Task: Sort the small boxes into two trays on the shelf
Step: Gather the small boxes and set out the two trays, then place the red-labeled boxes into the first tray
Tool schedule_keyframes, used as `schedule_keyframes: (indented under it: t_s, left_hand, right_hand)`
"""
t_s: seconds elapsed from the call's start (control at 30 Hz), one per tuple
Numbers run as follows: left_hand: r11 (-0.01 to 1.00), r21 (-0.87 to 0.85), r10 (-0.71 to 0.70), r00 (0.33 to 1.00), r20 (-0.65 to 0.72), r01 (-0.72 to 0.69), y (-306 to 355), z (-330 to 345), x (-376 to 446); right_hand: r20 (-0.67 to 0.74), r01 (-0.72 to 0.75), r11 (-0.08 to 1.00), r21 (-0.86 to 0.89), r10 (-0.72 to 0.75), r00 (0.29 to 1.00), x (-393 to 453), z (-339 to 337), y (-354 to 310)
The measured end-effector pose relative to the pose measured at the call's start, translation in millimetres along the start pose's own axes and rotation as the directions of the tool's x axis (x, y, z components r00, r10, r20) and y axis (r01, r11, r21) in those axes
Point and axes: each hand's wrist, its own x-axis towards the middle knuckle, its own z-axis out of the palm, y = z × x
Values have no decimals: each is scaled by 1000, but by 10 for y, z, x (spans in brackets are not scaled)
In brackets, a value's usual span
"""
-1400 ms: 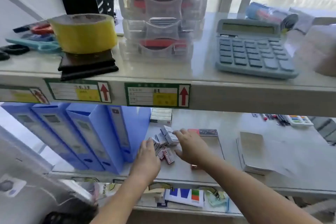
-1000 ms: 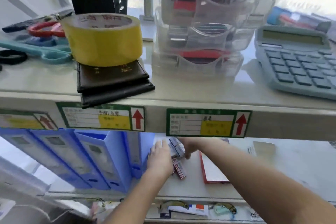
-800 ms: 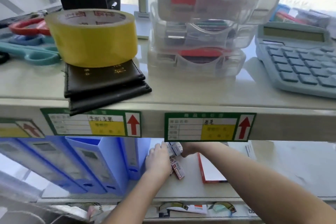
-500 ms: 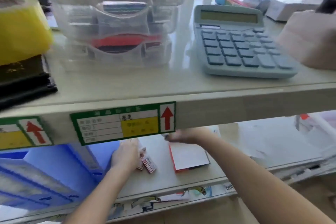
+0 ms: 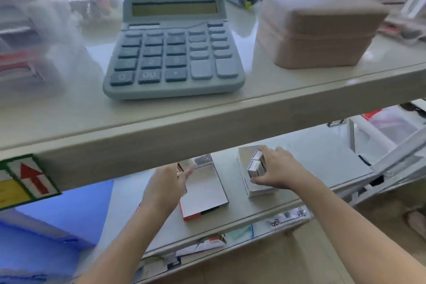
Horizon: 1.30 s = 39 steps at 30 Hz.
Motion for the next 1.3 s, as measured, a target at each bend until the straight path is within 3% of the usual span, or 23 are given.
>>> schedule_keyframes:
  t_s: [0.2, 0.43, 0.67, 0.8, 1.0, 1.17, 1.3]
  left_hand:
    - [968, -247, 76, 993, 85, -53, 782, 664, 176]
    - [948, -309, 92, 994, 59, -69, 1171, 1263, 434]
    - [996, -87, 33, 989, 143, -21, 1144, 1563, 466]
    - [998, 13, 51, 979, 199, -54, 1118, 1539, 462]
    - [996, -51, 76, 996, 35, -74, 962, 965, 248]
    - [989, -133, -84, 984, -155, 64, 101, 359, -49]
    - [959, -152, -268, 939, -215, 239, -612, 10, -480]
  right_hand:
    - [97, 79, 985, -152, -64, 993, 3, 112, 19]
    - [-19, 102, 994, -30, -103, 995, -161, 37, 223]
    - [-223, 95, 977, 192, -50, 973, -377, 68, 422]
    - [-282, 83, 969, 231, -15, 959, -381, 63, 433]
    - [-382, 158, 960, 230, -60, 922, -327, -105, 176]
    - [-373, 360, 908, 213, -265, 889, -271, -203, -464]
    - [-243, 513, 835, 200, -465, 851, -150, 35, -1073]
